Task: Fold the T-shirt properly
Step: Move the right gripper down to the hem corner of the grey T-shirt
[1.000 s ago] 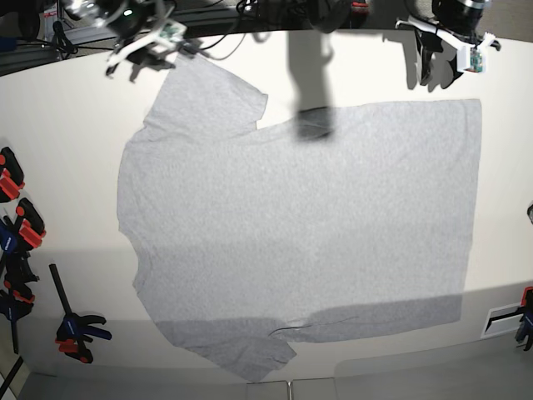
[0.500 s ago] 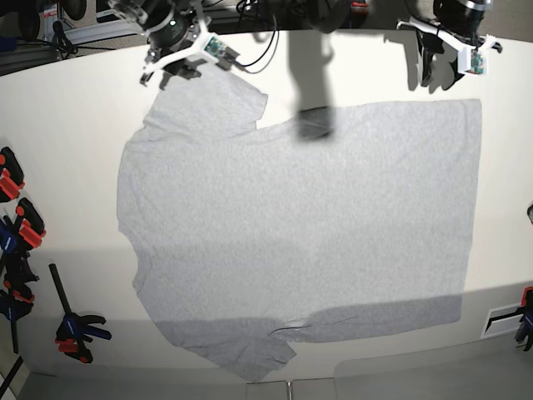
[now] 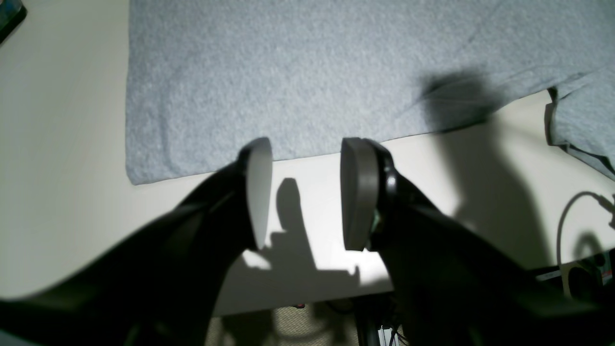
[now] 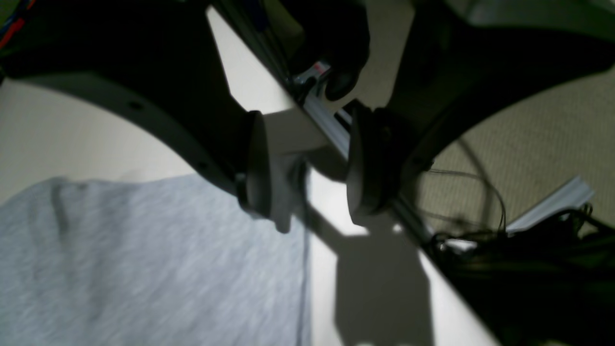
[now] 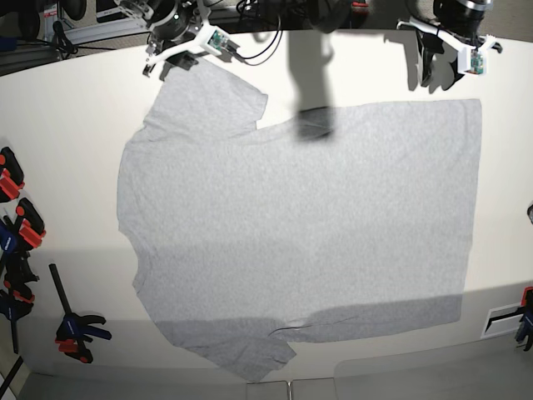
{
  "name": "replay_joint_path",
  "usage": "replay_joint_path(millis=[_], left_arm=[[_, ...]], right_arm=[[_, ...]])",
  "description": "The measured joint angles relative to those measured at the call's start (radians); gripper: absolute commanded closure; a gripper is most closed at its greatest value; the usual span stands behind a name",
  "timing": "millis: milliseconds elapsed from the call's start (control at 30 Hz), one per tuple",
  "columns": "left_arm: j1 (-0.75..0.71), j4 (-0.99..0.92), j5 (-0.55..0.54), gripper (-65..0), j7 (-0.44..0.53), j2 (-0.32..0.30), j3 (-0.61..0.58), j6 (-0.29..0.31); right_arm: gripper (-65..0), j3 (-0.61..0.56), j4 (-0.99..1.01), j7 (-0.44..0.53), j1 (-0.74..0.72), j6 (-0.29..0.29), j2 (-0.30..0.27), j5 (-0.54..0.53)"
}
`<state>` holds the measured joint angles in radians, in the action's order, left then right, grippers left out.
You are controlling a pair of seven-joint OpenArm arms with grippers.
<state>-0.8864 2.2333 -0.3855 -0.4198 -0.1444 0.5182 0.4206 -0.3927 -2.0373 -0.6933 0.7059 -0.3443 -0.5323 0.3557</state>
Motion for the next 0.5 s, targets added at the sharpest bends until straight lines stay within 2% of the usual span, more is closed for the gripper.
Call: replay_joint_path(millis=[267, 400, 500], left_arm=[[0.0, 0.0, 0.0, -21.9, 0.0, 0.0, 0.0, 0.0], [0.0, 0.0, 0.0, -21.9, 0.0, 0.0, 0.0, 0.0], [0.0, 0.0, 0.0, -21.9, 0.0, 0.0, 0.0, 0.0]], right_arm=[[-25.0, 0.0, 0.037, 0.033, 0.0, 0.004, -0.01, 0.008], [-25.0, -0.002, 0.046, 0.051, 0.001, 0.006, -0.011, 0.064], [-25.0, -0.005, 0.048, 0.065, 0.003, 0.035, -0.031, 0.064]])
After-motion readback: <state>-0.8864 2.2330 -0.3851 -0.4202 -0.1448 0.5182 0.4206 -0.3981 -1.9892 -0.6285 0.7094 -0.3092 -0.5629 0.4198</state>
